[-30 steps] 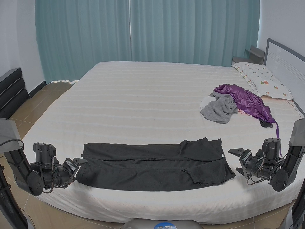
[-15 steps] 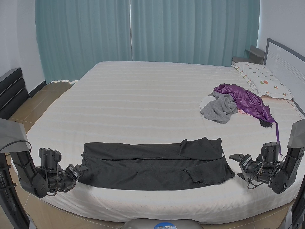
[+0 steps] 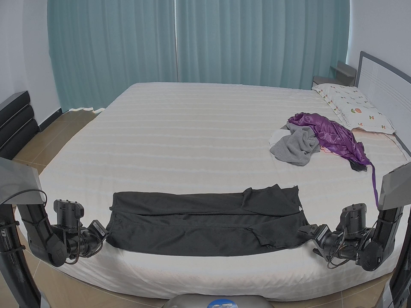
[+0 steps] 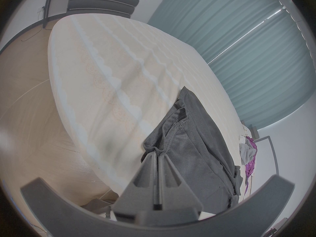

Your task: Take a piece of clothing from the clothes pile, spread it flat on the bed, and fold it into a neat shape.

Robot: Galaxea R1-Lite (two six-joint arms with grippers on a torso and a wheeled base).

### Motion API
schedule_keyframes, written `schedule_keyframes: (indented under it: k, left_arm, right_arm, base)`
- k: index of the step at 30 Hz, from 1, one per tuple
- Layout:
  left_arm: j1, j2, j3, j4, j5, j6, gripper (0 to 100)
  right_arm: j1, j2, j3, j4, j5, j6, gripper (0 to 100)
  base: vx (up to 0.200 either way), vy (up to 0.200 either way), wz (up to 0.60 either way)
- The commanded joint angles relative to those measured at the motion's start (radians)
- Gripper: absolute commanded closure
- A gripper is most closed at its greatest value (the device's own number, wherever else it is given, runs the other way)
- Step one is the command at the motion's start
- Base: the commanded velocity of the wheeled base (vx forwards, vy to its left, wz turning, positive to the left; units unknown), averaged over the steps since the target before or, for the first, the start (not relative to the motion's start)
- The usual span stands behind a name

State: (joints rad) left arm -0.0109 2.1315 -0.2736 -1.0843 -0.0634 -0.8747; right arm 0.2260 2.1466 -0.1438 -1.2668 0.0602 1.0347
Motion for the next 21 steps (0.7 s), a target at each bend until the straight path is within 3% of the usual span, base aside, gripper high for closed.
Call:
schedule_keyframes:
  k: [1,9,16,17,21]
  left_arm:
    - [0.0,0.002,-0.001,0.0,0.002,-0.001,100]
    - [0.0,0.002,-0.004,0.0,0.001,-0.004,100]
    - [0.0,0.005,-0.006,0.0,-0.001,-0.006,100]
    - [0.0,0.007,-0.007,0.0,-0.001,-0.006,100]
    - [0.0,0.008,-0.009,0.0,-0.001,-0.004,100]
  right_arm:
    - [0.03,0.067,-0.002,-0.011,0.0,0.004,0]
    - [0.035,0.148,-0.039,-0.123,-0.016,-0.001,0]
    - [0.033,0.157,-0.106,-0.117,-0.016,-0.004,0]
    - [0.033,0.162,-0.118,-0.115,-0.017,-0.004,100]
    - [0.033,0.176,-0.128,-0.117,-0.034,-0.015,100]
  base:
    - [0.0,0.0,0.0]
    - [0.0,0.0,0.0]
    - [0.0,0.0,0.0]
    - [0.0,0.0,0.0]
    - [0.0,0.0,0.0]
